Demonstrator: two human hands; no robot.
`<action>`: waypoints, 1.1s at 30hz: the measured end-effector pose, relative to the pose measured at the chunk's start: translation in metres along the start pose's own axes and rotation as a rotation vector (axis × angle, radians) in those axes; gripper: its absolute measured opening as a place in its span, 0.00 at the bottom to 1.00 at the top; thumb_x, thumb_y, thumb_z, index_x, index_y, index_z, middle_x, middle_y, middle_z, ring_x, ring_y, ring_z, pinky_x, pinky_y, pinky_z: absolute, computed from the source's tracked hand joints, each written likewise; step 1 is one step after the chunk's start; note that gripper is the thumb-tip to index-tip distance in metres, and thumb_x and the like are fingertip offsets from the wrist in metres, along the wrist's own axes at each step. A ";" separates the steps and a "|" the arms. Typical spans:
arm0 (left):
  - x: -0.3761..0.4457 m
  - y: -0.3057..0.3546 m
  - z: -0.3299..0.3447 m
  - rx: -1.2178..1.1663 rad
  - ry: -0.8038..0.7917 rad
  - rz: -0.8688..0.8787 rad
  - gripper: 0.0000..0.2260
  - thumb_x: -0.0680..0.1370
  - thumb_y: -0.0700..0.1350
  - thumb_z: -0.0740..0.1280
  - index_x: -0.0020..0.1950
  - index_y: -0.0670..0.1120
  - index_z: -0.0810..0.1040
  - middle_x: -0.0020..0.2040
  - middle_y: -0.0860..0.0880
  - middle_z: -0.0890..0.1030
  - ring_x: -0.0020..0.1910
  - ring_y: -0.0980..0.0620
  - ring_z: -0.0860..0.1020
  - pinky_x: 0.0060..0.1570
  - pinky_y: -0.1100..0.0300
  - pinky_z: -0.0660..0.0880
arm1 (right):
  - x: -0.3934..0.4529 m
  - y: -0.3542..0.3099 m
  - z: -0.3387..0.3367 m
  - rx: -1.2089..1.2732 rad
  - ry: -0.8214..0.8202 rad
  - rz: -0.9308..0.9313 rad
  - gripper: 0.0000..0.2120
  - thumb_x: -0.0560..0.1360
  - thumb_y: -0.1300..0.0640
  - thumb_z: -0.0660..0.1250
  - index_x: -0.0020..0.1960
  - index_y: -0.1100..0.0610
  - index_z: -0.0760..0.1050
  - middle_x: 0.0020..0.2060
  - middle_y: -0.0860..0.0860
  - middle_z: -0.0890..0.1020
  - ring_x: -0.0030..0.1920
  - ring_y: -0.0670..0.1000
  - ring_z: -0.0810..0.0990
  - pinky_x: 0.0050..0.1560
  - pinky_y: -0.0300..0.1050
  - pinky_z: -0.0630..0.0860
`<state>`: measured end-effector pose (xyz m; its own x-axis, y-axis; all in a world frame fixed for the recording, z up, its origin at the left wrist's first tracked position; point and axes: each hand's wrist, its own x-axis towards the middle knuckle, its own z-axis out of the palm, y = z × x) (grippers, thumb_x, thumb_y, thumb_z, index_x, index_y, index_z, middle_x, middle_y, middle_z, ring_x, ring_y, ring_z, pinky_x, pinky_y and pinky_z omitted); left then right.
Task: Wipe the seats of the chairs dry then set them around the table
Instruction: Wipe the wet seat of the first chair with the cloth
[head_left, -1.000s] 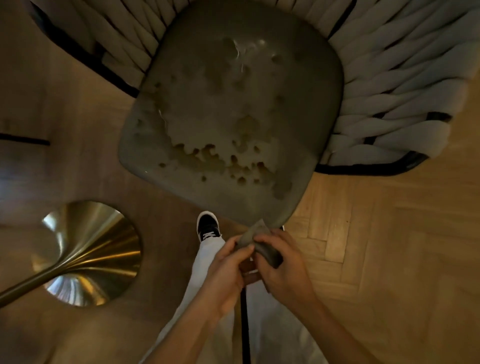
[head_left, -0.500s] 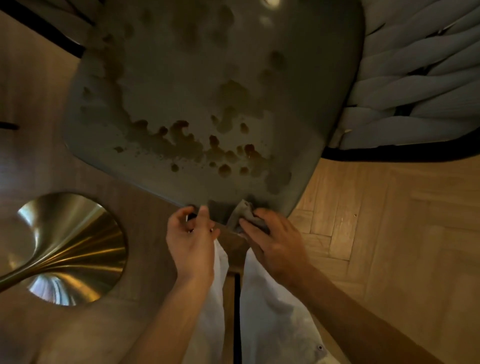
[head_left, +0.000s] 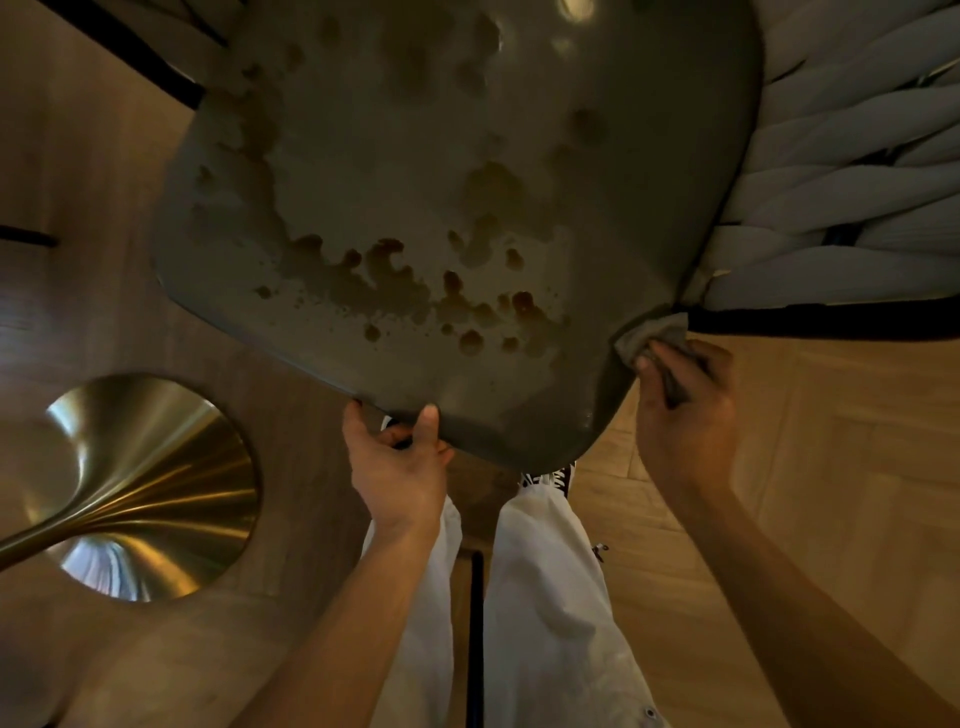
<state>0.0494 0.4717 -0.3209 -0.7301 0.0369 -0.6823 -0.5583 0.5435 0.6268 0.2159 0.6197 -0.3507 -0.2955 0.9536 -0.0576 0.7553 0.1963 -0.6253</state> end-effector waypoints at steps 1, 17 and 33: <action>0.001 -0.001 -0.001 0.000 -0.002 0.001 0.32 0.76 0.40 0.71 0.76 0.49 0.60 0.45 0.55 0.78 0.43 0.58 0.81 0.38 0.66 0.80 | -0.006 -0.008 0.005 0.034 0.020 0.049 0.14 0.77 0.53 0.64 0.58 0.58 0.80 0.55 0.55 0.77 0.53 0.54 0.77 0.51 0.48 0.78; 0.015 -0.016 -0.014 -0.116 0.018 -0.097 0.26 0.73 0.52 0.72 0.70 0.57 0.69 0.50 0.50 0.84 0.52 0.49 0.83 0.57 0.46 0.78 | -0.078 -0.077 0.056 -0.237 -0.339 -0.664 0.14 0.71 0.57 0.62 0.53 0.56 0.81 0.50 0.53 0.81 0.48 0.54 0.74 0.44 0.49 0.73; 0.020 -0.008 -0.013 -0.180 -0.047 -0.134 0.31 0.79 0.40 0.68 0.77 0.57 0.59 0.47 0.56 0.79 0.54 0.47 0.82 0.46 0.57 0.82 | 0.020 -0.015 0.002 -0.340 0.045 -0.245 0.09 0.75 0.61 0.66 0.53 0.62 0.80 0.52 0.62 0.79 0.51 0.62 0.76 0.53 0.44 0.68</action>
<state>0.0345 0.4566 -0.3346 -0.6281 0.0157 -0.7780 -0.7133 0.3879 0.5837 0.1970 0.6356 -0.3442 -0.4701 0.8770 0.0994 0.8182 0.4753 -0.3236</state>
